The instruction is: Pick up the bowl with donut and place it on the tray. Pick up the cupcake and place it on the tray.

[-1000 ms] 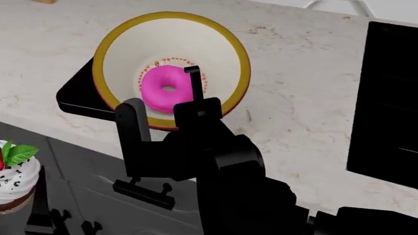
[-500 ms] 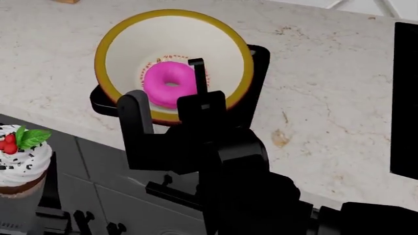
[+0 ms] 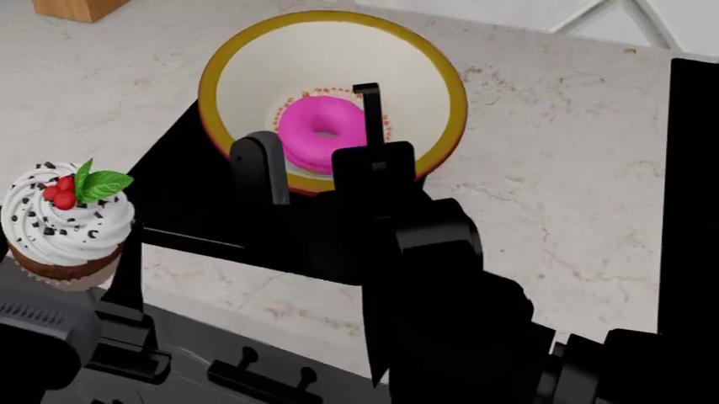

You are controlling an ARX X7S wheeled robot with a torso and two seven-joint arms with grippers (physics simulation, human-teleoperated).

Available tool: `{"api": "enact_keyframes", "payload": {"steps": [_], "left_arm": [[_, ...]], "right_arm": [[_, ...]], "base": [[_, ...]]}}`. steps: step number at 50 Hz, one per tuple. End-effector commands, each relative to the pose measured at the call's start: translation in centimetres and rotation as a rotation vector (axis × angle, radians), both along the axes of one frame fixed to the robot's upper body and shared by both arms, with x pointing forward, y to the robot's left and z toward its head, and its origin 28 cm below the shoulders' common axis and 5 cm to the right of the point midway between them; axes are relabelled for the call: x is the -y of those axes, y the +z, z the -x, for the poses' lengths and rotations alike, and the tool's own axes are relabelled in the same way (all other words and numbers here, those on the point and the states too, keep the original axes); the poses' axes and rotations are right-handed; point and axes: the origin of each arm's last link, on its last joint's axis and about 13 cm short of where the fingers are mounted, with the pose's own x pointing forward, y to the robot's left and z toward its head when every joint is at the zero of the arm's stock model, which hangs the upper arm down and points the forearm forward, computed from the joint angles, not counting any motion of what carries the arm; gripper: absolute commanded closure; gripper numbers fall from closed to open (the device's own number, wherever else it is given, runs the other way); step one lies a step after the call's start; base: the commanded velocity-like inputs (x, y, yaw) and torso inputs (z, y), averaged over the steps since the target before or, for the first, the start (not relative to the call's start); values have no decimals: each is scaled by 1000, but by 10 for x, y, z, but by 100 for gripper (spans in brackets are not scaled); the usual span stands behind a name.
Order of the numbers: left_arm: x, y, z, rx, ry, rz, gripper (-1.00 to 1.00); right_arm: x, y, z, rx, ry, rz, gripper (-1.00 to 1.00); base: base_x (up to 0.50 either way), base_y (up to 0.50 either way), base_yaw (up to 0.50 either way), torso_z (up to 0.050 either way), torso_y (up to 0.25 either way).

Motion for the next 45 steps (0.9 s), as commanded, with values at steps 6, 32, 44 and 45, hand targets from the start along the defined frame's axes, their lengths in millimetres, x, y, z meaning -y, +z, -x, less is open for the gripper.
{"api": "enact_keyframes", "payload": {"steps": [6,32,44,45], "left_arm": [[0,9,6,18,-17,26,100],[3,17,14,44,-22,-1,100],[1,16,16,47,-19,-1,100],[1,16,16,46,-19,-1,100]], "right_arm": [[-3,17,-1,65,11,28,100],[-21,21,-11,24,72,113,100],[-26,18,-22,-8,70,100,100],[-25,17,-24,-12,69,97,100]], "base": [[340,28,0,0,2],[101,31,0,0,1],[0,0,0,1,1],[0,0,0,0,0]]}}
